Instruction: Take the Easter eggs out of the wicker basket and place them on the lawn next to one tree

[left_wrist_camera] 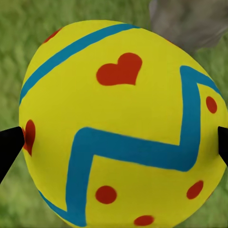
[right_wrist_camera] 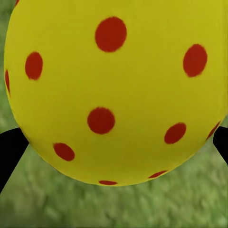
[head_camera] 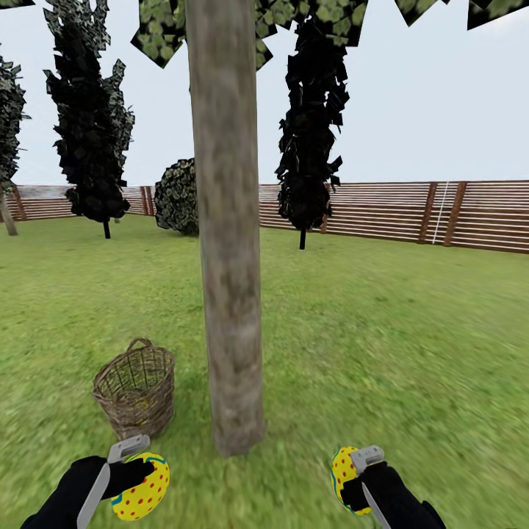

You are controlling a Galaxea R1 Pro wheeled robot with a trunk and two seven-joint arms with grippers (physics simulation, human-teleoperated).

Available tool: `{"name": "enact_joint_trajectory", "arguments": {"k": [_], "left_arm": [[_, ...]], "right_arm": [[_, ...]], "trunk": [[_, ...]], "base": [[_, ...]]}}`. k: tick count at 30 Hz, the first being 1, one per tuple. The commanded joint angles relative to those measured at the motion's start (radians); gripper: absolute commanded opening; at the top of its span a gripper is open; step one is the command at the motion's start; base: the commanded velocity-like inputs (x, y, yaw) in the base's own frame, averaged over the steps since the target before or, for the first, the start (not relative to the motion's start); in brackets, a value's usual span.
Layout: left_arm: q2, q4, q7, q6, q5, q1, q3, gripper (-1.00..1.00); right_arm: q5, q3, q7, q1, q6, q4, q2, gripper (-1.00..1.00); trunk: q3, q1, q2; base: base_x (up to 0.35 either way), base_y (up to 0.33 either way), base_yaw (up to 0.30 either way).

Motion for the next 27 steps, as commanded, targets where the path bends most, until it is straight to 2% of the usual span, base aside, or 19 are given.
{"name": "enact_joint_trajectory", "arguments": {"k": [1,3,10,27], "left_arm": [[0.000,-0.001,-0.001,0.006,0.006,-0.001,0.002,-1.00],[0.000,-0.001,-0.001,0.006,0.006,-0.001,0.002,-1.00],[0.000,0.000,0.000,0.006,0.006,-0.001,0.002,-1.00],[0.000,-0.003,-0.003,0.006,0.006,-0.001,0.003,-1.00]], "right_arm": [[0.006,0.003,0.001,-0.001,0.007,-0.007,-0.005,-1.00],[0.005,-0.001,0.007,-0.001,0.006,-0.010,-0.013,-1.00],[0.005,0.007,0.009,-0.001,0.005,-0.010,-0.013,-1.00],[0.006,0.006,0.002,0.001,-0.002,-0.025,-0.016,-1.00]], "trunk": [[-0.001,0.000,-0.001],[-0.001,0.000,-0.001],[-0.001,0.000,-0.001],[-0.055,0.065,-0.120]], "base": [[0.000,0.000,0.000],[0.000,0.000,0.000],[0.000,0.000,0.000],[0.000,0.000,0.000]]}}
